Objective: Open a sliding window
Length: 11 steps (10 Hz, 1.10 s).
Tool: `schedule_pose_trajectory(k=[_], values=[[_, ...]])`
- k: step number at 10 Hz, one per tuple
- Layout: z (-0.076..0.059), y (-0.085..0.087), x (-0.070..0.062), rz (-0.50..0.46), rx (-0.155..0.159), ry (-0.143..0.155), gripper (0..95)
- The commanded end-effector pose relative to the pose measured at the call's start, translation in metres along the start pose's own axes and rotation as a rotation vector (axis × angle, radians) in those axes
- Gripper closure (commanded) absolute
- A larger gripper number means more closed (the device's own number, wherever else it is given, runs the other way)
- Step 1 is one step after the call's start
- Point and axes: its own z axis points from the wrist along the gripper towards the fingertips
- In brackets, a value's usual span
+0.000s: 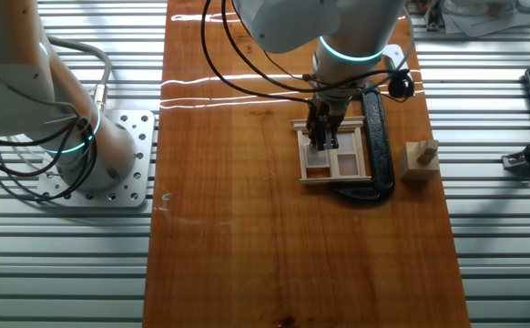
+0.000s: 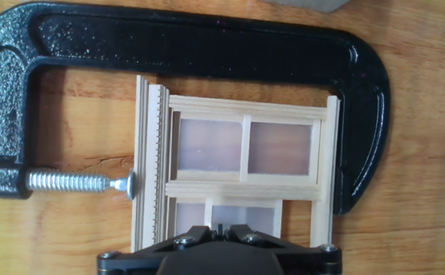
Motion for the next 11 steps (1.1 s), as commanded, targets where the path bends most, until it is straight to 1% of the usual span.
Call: schedule_pose_trajectory(k=[1,9,11], values=[[0.0065,0.0014,-0.0015,0.006,-0.003,0.000,95.0],[0.0066,0.0016,-0.0014,0.011,0.000,0.002,95.0],[0.0062,0.0014,-0.0007,0.014,0.000,0.007,95.0]])
